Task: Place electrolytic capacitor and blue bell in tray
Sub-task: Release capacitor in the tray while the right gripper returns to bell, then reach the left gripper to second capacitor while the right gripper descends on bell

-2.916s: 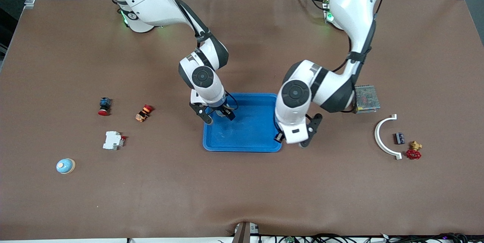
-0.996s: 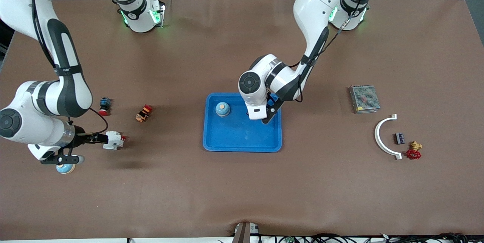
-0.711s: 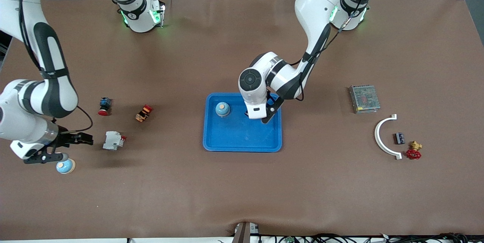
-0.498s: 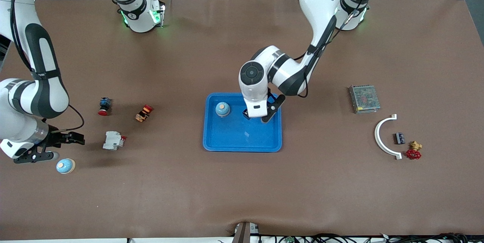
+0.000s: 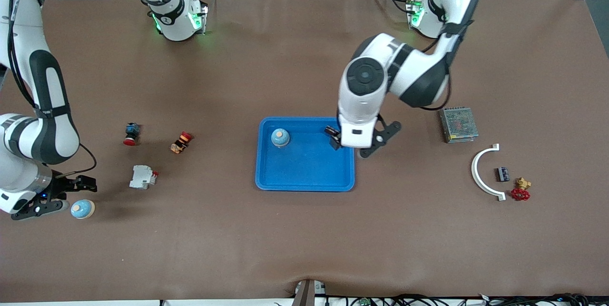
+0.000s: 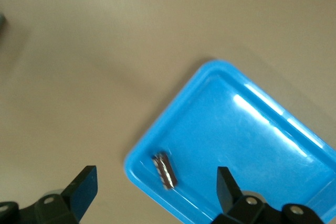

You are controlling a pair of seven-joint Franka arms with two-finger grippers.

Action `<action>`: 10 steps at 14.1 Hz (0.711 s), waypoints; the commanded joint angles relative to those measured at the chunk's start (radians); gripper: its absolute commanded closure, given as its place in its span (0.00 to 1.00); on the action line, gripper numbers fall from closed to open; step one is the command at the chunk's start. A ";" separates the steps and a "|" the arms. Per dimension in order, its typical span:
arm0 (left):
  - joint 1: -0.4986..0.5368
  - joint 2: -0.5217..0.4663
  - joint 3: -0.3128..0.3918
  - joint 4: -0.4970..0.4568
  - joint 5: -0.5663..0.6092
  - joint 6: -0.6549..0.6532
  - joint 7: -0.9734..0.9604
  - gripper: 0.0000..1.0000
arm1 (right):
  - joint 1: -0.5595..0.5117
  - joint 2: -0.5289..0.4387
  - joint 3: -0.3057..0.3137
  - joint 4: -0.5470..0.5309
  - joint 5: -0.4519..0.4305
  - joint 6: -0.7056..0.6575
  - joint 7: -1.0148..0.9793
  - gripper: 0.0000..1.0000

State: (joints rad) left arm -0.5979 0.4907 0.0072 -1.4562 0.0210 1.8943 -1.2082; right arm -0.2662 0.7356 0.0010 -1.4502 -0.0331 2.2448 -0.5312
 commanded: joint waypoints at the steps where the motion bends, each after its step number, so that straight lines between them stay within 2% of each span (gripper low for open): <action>1: 0.079 -0.064 -0.003 -0.030 -0.015 -0.049 0.230 0.00 | -0.028 0.091 0.016 0.129 -0.017 -0.019 -0.052 0.00; 5: 0.252 -0.118 -0.001 -0.035 0.000 -0.132 0.588 0.00 | -0.042 0.177 0.016 0.233 -0.013 -0.051 -0.096 0.00; 8: 0.399 -0.119 0.000 -0.036 0.020 -0.132 0.853 0.00 | -0.042 0.252 0.017 0.349 -0.013 -0.129 -0.098 0.00; 10: 0.502 -0.116 0.000 -0.050 0.027 -0.121 1.033 0.00 | -0.044 0.277 0.017 0.370 -0.013 -0.128 -0.102 0.00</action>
State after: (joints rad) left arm -0.1734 0.3940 0.0196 -1.4730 0.0309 1.7672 -0.3142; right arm -0.2930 0.9557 0.0011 -1.1665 -0.0364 2.1444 -0.6174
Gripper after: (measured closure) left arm 0.000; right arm 0.000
